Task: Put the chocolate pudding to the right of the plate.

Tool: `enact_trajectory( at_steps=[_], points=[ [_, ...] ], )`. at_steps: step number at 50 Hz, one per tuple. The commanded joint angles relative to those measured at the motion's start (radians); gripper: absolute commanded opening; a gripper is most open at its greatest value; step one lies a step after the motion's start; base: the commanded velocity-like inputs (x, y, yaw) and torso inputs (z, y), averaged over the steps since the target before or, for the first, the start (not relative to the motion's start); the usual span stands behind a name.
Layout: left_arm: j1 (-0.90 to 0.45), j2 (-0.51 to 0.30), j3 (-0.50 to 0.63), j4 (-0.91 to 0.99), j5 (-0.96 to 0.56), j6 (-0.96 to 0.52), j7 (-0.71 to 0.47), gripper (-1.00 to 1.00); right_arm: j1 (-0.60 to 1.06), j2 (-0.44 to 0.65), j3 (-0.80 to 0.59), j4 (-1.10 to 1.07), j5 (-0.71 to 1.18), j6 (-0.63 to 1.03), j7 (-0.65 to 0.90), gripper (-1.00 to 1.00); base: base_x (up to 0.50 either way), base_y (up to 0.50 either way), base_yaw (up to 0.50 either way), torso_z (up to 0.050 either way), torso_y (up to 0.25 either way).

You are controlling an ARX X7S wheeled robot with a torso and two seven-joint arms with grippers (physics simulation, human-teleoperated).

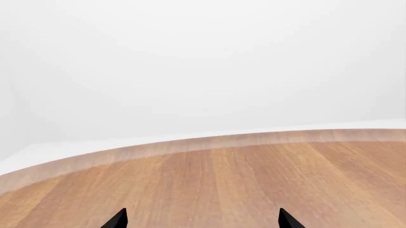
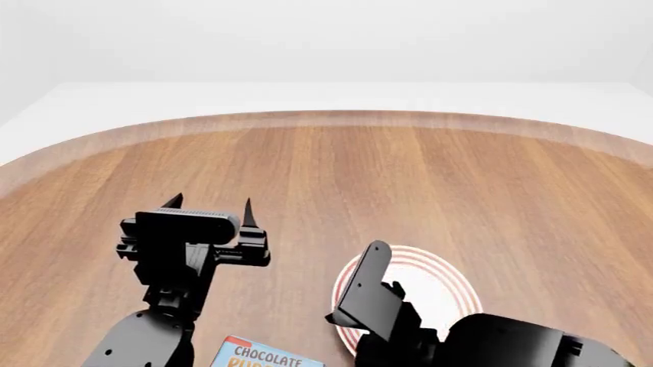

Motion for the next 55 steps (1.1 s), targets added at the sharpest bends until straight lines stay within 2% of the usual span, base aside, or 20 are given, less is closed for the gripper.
enact_trajectory(
  at_steps=[1,28,55],
  points=[
    [-0.003,-0.003,0.003,-0.005,-0.005,0.003,-0.004,1.00,0.023,-0.002,-0.062,0.044,-0.023,-0.009,-0.005,1.00,0.00,0.00,0.00,0.000,0.000],
    [0.000,-0.008,0.012,-0.015,-0.015,0.018,-0.010,1.00,0.053,-0.052,-0.278,0.290,-0.134,-0.139,-0.084,1.00,0.00,0.00,0.00,0.000,0.000],
    [0.010,-0.014,0.018,-0.023,-0.027,0.035,-0.017,1.00,0.021,-0.058,-0.377,0.430,-0.184,-0.210,-0.115,1.00,0.00,0.00,0.00,0.000,0.000]
  ],
)
